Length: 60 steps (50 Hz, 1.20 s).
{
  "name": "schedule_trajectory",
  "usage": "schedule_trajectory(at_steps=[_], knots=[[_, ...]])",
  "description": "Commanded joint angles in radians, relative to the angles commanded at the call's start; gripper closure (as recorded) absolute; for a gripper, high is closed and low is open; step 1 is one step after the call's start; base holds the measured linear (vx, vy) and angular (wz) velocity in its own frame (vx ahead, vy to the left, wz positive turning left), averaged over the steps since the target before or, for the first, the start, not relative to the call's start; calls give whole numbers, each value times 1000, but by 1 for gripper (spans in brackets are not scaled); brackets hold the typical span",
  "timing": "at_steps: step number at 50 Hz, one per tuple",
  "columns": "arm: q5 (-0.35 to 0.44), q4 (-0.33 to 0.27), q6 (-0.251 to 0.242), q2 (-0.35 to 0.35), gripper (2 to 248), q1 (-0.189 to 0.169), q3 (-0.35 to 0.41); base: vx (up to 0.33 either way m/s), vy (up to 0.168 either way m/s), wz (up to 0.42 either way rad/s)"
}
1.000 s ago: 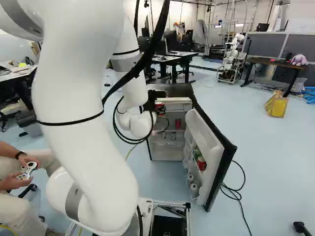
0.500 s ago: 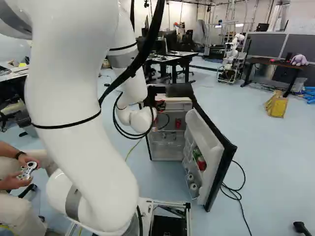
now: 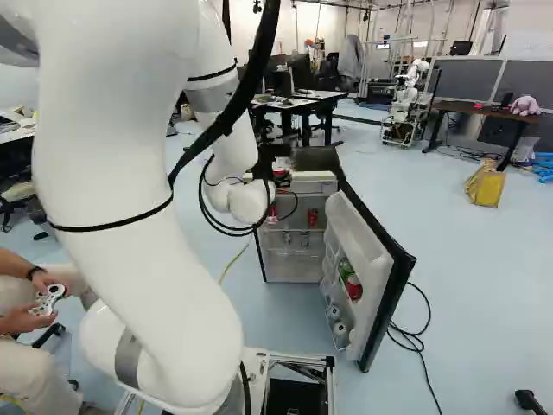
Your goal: Grab a drink from the fridge
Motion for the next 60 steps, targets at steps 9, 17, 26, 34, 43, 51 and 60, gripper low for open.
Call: schedule_trajectory(at_steps=[9,17,26,34,43,51,60], knots=[[-23,0,0,9,158,2,-14,0,0,0],[-43,0,0,17,158,3,-27,0,0,0],[-65,0,0,24,158,5,-43,0,0,0],[-86,0,0,28,158,6,-59,0,0,0],[-108,0,0,30,158,8,-80,0,0,0],[-126,0,0,29,158,10,-102,0,0,0],[-142,0,0,17,158,12,-128,0,0,0]])
